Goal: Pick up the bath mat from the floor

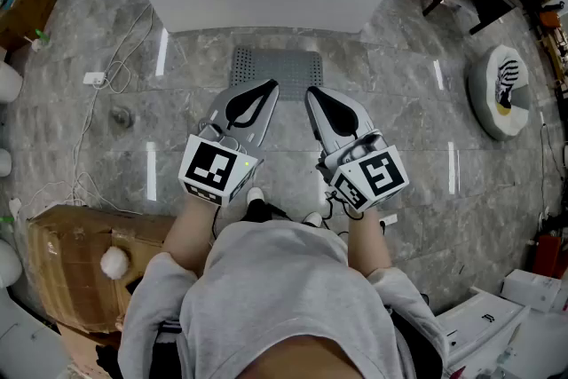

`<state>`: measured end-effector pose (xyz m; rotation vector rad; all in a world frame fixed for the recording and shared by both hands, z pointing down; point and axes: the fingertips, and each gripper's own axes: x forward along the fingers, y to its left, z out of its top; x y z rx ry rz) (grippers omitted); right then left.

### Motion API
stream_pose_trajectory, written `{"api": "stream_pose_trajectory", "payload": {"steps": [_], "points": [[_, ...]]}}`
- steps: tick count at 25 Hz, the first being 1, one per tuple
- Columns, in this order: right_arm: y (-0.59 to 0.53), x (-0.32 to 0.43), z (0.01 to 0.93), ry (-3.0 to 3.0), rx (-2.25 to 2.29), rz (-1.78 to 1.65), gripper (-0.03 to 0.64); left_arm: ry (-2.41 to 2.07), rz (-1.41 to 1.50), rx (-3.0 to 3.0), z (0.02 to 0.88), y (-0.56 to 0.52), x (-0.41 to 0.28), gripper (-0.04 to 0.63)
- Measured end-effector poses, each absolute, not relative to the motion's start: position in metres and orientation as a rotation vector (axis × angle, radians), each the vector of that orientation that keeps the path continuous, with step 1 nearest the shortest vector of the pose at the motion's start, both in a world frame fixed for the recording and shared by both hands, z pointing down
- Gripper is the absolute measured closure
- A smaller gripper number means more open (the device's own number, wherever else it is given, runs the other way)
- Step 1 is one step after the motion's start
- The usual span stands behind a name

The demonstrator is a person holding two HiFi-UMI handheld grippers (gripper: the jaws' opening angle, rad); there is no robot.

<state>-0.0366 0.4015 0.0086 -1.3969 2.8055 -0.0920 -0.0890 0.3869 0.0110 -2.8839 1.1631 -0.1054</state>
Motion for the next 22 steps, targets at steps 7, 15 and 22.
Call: {"api": "stream_pose_trajectory", "payload": {"steps": [7,15,22], "points": [[0.396,-0.041,0.009,2.800,-1.413,-0.088,0.618,1.162,-0.101,-2.884,0.011,0.380,-0.097,0.595],[0.390,-0.057,0.014,2.781,-1.451,-0.088,0.617,1.127,-0.101,-2.898,0.016,0.372,-0.115,0.595],[0.379,-0.054,0.017,2.755,-1.467,-0.113,0.618,1.119,-0.104,-2.907,0.022,0.359,-0.119,0.595]]}}
